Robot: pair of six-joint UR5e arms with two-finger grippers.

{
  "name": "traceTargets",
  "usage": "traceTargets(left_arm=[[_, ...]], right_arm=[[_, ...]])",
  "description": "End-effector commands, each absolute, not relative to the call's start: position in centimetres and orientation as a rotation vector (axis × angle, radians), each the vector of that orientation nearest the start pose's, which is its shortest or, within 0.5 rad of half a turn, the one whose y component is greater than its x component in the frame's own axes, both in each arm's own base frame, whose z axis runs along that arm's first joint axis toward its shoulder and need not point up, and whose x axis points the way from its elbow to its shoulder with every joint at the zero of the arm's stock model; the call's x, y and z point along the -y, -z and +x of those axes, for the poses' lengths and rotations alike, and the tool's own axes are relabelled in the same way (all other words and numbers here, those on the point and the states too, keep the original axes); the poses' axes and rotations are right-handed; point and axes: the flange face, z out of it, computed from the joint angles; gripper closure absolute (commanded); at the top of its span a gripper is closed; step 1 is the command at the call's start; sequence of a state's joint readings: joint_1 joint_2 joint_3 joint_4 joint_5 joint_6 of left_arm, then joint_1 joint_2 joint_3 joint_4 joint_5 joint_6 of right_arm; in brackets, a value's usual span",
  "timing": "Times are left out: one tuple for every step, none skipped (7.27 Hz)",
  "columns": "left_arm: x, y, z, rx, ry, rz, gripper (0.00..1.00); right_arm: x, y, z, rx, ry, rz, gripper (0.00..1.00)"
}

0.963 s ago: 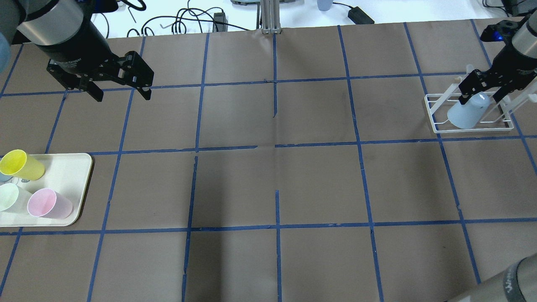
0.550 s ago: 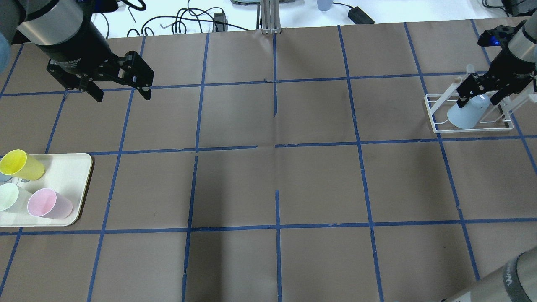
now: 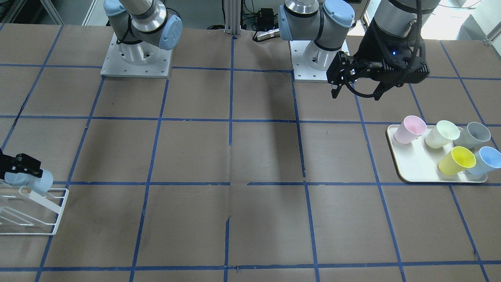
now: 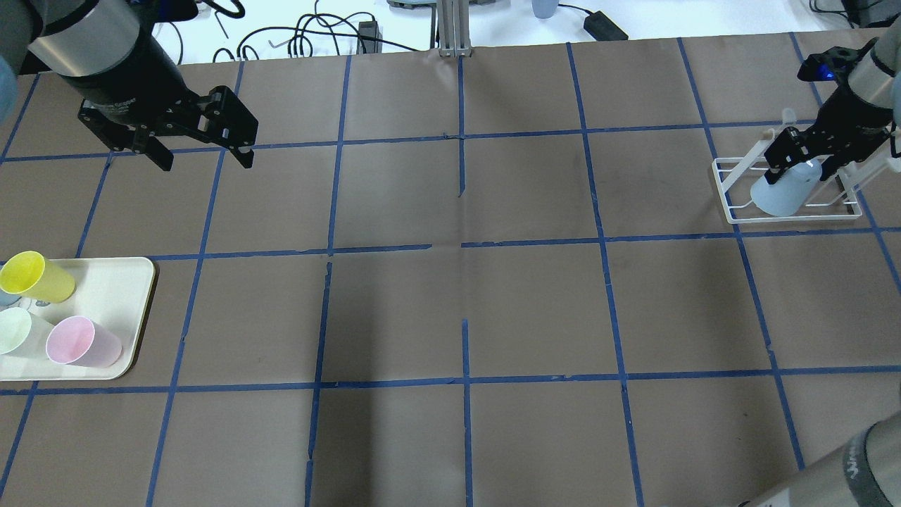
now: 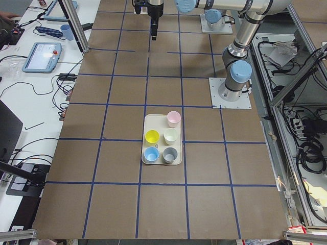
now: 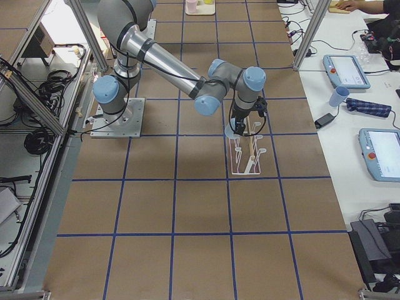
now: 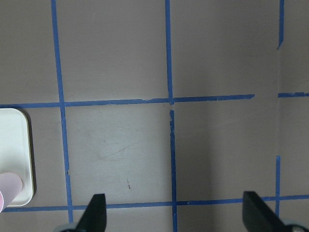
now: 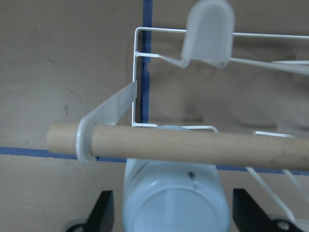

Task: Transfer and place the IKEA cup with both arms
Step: 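Close the right gripper on the light blue cup's base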

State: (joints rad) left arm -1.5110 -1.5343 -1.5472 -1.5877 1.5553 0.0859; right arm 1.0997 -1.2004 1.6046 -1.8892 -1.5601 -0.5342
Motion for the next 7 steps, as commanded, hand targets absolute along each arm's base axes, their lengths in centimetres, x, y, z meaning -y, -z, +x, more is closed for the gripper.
traceTargets(left_arm=[[48.7,-51.6,-10.5,-3.153,0.072,0.039,0.0],[48.6,-51.7,-10.5,-3.152,0.074,0.039,0.0],[48.6,-51.7,-10.5,-3.152,0.074,0.039,0.0],[48.6,-51.6,-10.4,-3.152,0.072,0.039,0.0],[48.6,-51.7,-10.4,-3.152,0.074,0.039,0.0],[48.6,-51.7,-10.4,-3.152,0.074,0.037,0.0],[48.6,-51.8,-10.4,-3.152,0.077,0.037,0.0]], right_arm=[[60.1,-29.6,-15.4,-3.087,-0.11,-0.099,0.28],[60.0,-29.7,-15.4,-3.087,-0.108,-0.099,0.38],[60.0,-29.7,-15.4,-3.087,-0.108,-0.101,0.46],[60.1,-29.8,-15.4,-3.088,-0.106,-0.101,0.51],[60.3,-30.2,-15.5,-3.09,-0.1,-0.106,0.54],[60.2,-31.0,-15.4,-3.094,-0.09,-0.104,0.56],[60.2,-31.7,-15.5,-3.098,-0.074,-0.106,0.56]])
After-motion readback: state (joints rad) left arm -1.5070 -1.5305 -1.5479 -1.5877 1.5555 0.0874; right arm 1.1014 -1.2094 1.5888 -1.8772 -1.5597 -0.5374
